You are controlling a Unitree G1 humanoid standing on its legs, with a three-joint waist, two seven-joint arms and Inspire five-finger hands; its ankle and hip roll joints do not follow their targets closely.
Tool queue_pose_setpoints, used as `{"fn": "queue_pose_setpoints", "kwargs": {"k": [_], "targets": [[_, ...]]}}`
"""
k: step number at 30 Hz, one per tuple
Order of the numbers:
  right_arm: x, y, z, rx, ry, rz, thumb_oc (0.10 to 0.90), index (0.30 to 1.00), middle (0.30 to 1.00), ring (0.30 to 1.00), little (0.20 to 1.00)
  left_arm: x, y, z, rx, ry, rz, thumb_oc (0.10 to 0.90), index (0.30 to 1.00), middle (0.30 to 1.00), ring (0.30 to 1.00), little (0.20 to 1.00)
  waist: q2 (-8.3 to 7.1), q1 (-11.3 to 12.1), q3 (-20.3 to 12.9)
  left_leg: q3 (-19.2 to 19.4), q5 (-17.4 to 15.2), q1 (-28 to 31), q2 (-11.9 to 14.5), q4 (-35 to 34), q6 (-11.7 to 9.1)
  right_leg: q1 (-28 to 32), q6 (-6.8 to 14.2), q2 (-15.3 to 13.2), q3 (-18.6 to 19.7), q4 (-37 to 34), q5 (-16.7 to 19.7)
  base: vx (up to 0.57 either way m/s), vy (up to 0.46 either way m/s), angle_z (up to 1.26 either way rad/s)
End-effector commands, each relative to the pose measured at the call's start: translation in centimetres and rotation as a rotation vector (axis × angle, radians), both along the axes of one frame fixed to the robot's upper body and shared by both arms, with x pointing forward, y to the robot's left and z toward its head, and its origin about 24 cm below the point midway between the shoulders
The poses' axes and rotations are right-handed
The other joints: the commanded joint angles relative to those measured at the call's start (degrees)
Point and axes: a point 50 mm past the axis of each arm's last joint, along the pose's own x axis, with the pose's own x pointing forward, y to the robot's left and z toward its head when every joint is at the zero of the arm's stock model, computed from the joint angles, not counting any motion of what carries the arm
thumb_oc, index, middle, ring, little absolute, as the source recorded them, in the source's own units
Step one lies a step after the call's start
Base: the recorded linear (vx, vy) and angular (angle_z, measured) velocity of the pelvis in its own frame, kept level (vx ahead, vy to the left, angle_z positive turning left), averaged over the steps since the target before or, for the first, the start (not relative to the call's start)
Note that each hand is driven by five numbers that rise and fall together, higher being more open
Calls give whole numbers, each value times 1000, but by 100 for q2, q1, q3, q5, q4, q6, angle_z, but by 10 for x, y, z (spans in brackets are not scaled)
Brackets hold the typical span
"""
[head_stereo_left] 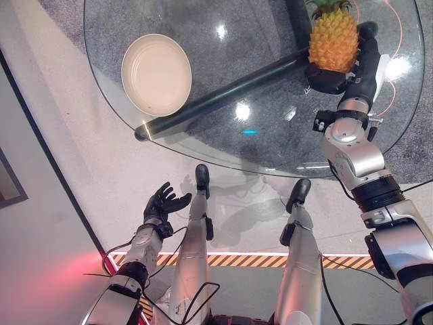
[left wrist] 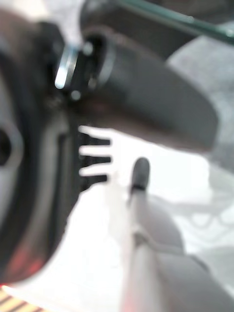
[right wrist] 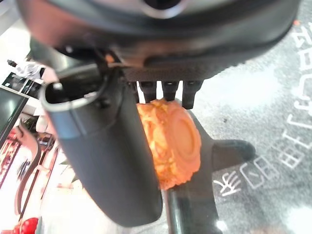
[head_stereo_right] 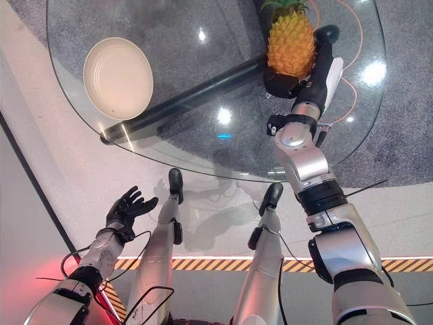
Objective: Pick up the fruit to the plate
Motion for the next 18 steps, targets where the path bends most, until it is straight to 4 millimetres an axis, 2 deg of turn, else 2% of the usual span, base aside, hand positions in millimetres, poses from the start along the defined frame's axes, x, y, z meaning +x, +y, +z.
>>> {"fn": "queue_pose_setpoints", "kwargs": {"k": [1, 7, 8, 9, 15, 18], "targets": [[-6, -10, 36, 28, -148, -18, 800, 900, 900, 900, 900, -12, 12, -9, 54, 38, 24, 800, 900, 900, 900, 900, 158, 7, -109, -178, -269, -103, 141, 325, 16, -258, 44, -161, -309, 11, 245, 0, 0, 0], [-5, -11, 34, 67, -135, 3, 800, 900, 900, 900, 900, -13, 11, -11, 53, 40, 18, 800, 900, 900, 900, 900, 160, 20, -109, -179, -258, -81, 144, 291, 10, -234, 44, -161, -321, -5, 245, 0, 0, 0], [-5, -10, 35, 61, -140, 1, 385, 545, 545, 545, 485, -14, 10, -11, 51, 39, 18, 800, 900, 900, 900, 900, 167, 24, -109, -176, -250, -80, 141, 281, 9, -232, 44, -159, -321, -15, 249, 0, 0, 0], [-5, -10, 36, 56, -149, -3, 100, 300, 300, 300, 200, -14, 10, -11, 51, 38, 19, 800, 900, 900, 900, 900, 165, 27, -109, -183, -252, -93, 139, 291, 5, -243, 45, -155, -315, -9, 250, 0, 0, 0], [-6, -7, 38, 31, -159, 1, 100, 300, 300, 300, 200, -12, 10, -9, 31, 30, 41, 800, 900, 900, 900, 900, 157, 14, -109, -187, -245, -91, 140, 285, 6, -251, 49, -143, -296, -4, 253, 0, 0, 0], [-7, -6, 39, 16, -167, -2, 100, 300, 300, 300, 200, -12, 13, -8, -40, 17, 96, 800, 900, 900, 900, 900, 153, 9, -109, -180, -252, -80, 140, 299, 8, -239, 50, -150, -298, -6, 254, 0, 0, 0]]}}
